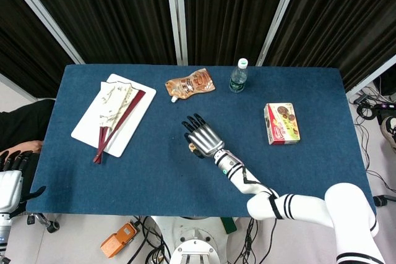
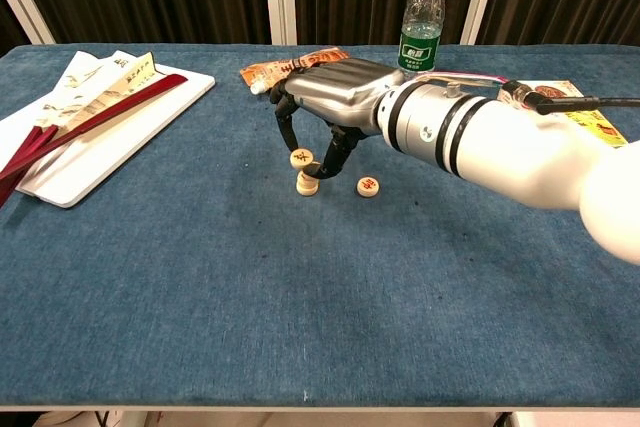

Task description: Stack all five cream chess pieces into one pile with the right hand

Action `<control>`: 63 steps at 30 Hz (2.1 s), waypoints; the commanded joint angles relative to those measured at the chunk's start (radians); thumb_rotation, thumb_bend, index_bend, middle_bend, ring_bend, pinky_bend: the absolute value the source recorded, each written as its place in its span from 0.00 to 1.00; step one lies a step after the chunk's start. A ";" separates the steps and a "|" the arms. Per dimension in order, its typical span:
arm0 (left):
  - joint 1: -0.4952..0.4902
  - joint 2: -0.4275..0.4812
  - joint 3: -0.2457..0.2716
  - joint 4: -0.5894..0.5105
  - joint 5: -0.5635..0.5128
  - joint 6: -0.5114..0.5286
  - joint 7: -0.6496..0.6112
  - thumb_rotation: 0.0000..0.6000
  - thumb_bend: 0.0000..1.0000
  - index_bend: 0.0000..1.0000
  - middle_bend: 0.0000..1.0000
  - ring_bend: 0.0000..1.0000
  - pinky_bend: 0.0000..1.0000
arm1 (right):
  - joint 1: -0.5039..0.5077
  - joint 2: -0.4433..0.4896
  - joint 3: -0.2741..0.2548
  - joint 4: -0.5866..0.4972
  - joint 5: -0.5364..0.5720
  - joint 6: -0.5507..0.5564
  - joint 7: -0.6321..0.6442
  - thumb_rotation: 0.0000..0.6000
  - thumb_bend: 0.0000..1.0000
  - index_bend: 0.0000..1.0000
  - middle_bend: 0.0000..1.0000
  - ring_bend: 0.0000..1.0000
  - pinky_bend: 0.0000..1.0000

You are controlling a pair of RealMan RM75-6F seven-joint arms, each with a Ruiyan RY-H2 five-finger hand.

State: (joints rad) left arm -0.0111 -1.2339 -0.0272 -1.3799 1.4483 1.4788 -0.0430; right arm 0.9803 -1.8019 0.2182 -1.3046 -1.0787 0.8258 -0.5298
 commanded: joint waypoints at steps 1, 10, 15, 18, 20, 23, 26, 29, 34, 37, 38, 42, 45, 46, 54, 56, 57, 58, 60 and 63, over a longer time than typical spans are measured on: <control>-0.001 0.000 0.000 -0.002 0.000 -0.002 0.002 1.00 0.03 0.20 0.17 0.10 0.00 | 0.003 -0.005 0.001 0.015 0.011 -0.003 0.004 1.00 0.48 0.54 0.18 0.08 0.07; -0.007 0.001 -0.002 -0.006 0.000 -0.006 0.006 1.00 0.04 0.20 0.17 0.10 0.00 | 0.003 0.002 -0.007 0.015 0.023 -0.001 0.005 1.00 0.48 0.53 0.18 0.08 0.07; -0.007 -0.003 -0.002 -0.003 -0.001 -0.009 0.007 1.00 0.03 0.20 0.17 0.10 0.00 | 0.005 0.003 -0.012 0.011 0.029 0.002 -0.003 1.00 0.48 0.52 0.18 0.08 0.07; -0.007 -0.002 -0.001 -0.001 -0.002 -0.009 0.005 1.00 0.04 0.20 0.17 0.10 0.00 | 0.008 -0.001 -0.014 0.016 0.034 0.000 -0.004 1.00 0.48 0.51 0.18 0.08 0.07; -0.006 -0.002 -0.001 -0.001 -0.004 -0.010 0.005 1.00 0.03 0.20 0.17 0.10 0.00 | 0.010 -0.004 -0.015 0.020 0.036 -0.002 -0.005 1.00 0.48 0.51 0.18 0.08 0.07; -0.005 -0.003 -0.001 0.002 -0.004 -0.008 0.002 1.00 0.04 0.20 0.17 0.10 0.00 | 0.012 -0.006 -0.017 0.022 0.040 -0.001 -0.008 1.00 0.48 0.50 0.18 0.08 0.07; -0.006 -0.006 -0.001 0.004 -0.004 -0.011 0.000 1.00 0.03 0.20 0.17 0.10 0.00 | 0.012 -0.005 -0.020 0.021 0.044 0.000 -0.011 1.00 0.48 0.49 0.18 0.08 0.07; -0.009 -0.006 -0.001 0.005 -0.003 -0.014 0.000 1.00 0.03 0.20 0.17 0.10 0.00 | 0.010 -0.001 -0.024 0.014 0.043 0.003 -0.013 1.00 0.48 0.48 0.18 0.08 0.07; -0.011 -0.008 -0.002 0.006 -0.003 -0.014 0.000 1.00 0.03 0.20 0.17 0.10 0.00 | 0.002 0.012 -0.023 -0.008 0.031 0.025 -0.005 1.00 0.48 0.45 0.18 0.08 0.07; -0.012 -0.007 -0.002 0.008 -0.003 -0.017 0.000 1.00 0.03 0.20 0.17 0.10 0.00 | -0.021 0.040 -0.024 -0.044 0.006 0.067 0.011 1.00 0.48 0.44 0.18 0.08 0.07; -0.012 -0.007 -0.002 0.008 -0.004 -0.018 -0.002 1.00 0.03 0.20 0.17 0.10 0.00 | -0.034 0.058 -0.030 -0.061 -0.004 0.084 0.014 1.00 0.47 0.44 0.18 0.08 0.07; -0.015 -0.009 -0.004 0.011 -0.005 -0.021 -0.004 1.00 0.03 0.20 0.17 0.10 0.00 | -0.082 0.126 -0.058 -0.118 -0.010 0.118 0.018 1.00 0.43 0.43 0.18 0.08 0.07; -0.018 -0.011 -0.004 0.009 -0.002 -0.021 -0.004 1.00 0.03 0.20 0.17 0.10 0.00 | -0.110 0.165 -0.082 -0.150 0.001 0.119 0.021 1.00 0.40 0.43 0.18 0.08 0.07; -0.019 -0.011 -0.005 0.008 0.000 -0.021 -0.003 1.00 0.04 0.20 0.17 0.10 0.00 | -0.116 0.170 -0.088 -0.153 0.006 0.116 0.023 1.00 0.40 0.43 0.18 0.08 0.07; -0.023 -0.007 -0.003 -0.008 0.009 -0.017 0.013 1.00 0.04 0.20 0.17 0.10 0.00 | -0.119 0.116 -0.100 -0.083 0.028 0.069 0.046 1.00 0.40 0.45 0.18 0.08 0.07; -0.022 -0.005 -0.003 -0.009 0.006 -0.016 0.013 1.00 0.04 0.20 0.17 0.10 0.00 | -0.115 0.100 -0.096 -0.062 0.031 0.059 0.052 1.00 0.40 0.46 0.18 0.08 0.07; -0.020 -0.004 -0.002 -0.010 0.005 -0.015 0.013 1.00 0.04 0.20 0.17 0.10 0.00 | -0.112 0.092 -0.094 -0.051 0.032 0.054 0.053 1.00 0.40 0.47 0.18 0.08 0.07; -0.019 -0.004 -0.002 -0.010 0.004 -0.014 0.013 1.00 0.03 0.20 0.17 0.10 0.00 | -0.110 0.086 -0.093 -0.042 0.033 0.051 0.053 1.00 0.40 0.47 0.18 0.08 0.07; -0.017 -0.004 -0.001 -0.009 0.002 -0.013 0.012 1.00 0.03 0.20 0.17 0.10 0.00 | -0.107 0.073 -0.090 -0.022 0.039 0.043 0.051 1.00 0.40 0.48 0.18 0.08 0.07; -0.015 -0.006 0.000 -0.007 0.000 -0.014 0.009 1.00 0.04 0.20 0.17 0.10 0.00 | -0.104 0.060 -0.091 -0.002 0.042 0.032 0.050 1.00 0.41 0.48 0.18 0.08 0.07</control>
State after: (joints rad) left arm -0.0265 -1.2402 -0.0273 -1.3867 1.4488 1.4650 -0.0342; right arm 0.8746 -1.7369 0.1271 -1.3123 -1.0389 0.8631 -0.4798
